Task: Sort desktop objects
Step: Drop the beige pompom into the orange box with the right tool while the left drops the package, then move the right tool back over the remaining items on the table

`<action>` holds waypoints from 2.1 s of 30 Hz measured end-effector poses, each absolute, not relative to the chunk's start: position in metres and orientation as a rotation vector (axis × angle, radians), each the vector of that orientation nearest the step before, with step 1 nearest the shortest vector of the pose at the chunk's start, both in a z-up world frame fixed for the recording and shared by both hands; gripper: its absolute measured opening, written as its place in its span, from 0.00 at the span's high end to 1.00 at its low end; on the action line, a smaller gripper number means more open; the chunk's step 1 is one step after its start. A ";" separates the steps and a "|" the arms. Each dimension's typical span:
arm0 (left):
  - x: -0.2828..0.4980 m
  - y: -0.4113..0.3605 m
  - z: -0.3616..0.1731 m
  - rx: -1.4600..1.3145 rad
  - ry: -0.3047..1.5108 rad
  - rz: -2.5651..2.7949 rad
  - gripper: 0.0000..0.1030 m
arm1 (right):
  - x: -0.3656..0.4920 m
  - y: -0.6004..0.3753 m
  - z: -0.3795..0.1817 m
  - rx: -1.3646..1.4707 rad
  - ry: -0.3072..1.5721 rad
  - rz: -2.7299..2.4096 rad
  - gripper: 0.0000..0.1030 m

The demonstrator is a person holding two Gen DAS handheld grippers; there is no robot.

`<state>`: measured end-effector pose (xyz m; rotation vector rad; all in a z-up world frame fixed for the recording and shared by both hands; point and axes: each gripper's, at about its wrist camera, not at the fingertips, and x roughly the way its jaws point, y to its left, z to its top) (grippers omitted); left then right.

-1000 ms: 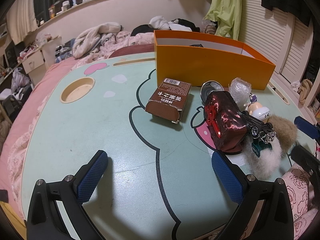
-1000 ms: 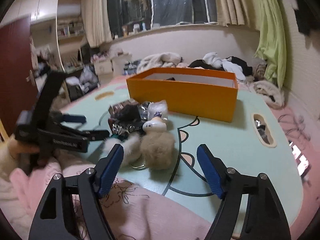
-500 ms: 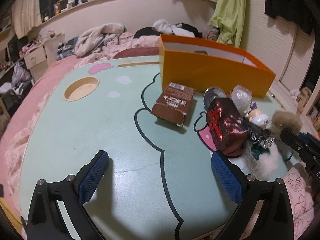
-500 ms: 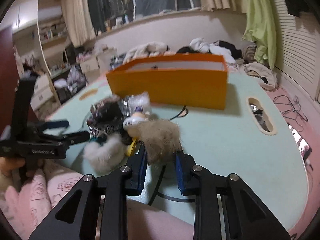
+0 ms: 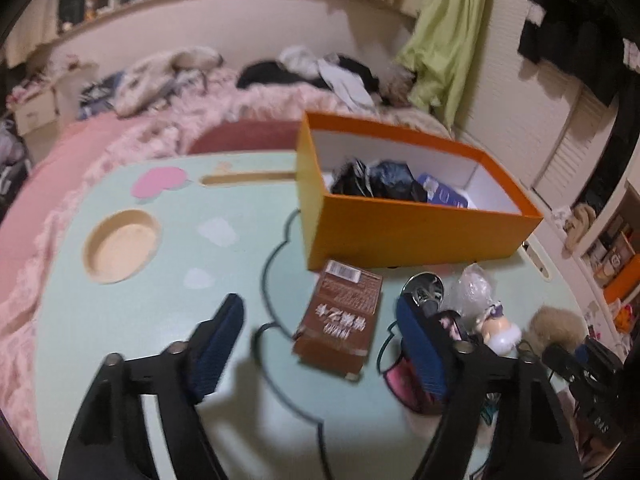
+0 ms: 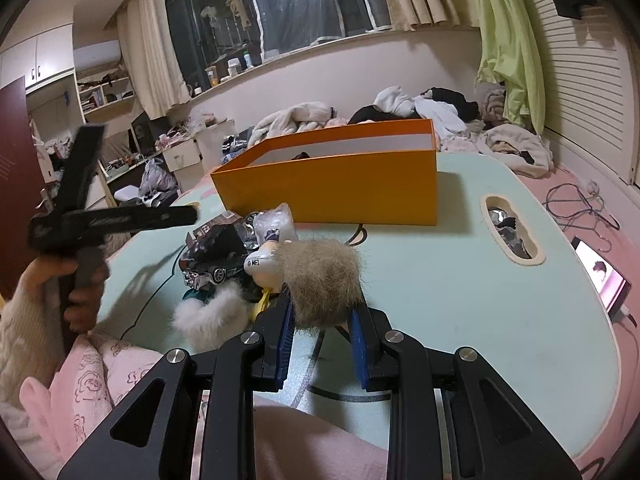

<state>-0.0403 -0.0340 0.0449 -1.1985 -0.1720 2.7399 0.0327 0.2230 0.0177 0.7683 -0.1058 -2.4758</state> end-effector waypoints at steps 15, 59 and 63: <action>-0.025 -0.025 0.079 -0.998 -0.134 2.799 0.62 | 0.016 0.212 0.047 0.705 -0.060 -2.489 0.75; 0.004 -0.029 -0.033 -1.265 0.019 2.894 0.00 | 0.008 0.197 0.008 0.999 0.214 -2.576 0.01; 0.004 -0.032 -0.040 -1.275 0.021 2.889 0.00 | 0.018 0.199 0.005 0.979 0.209 -2.585 0.01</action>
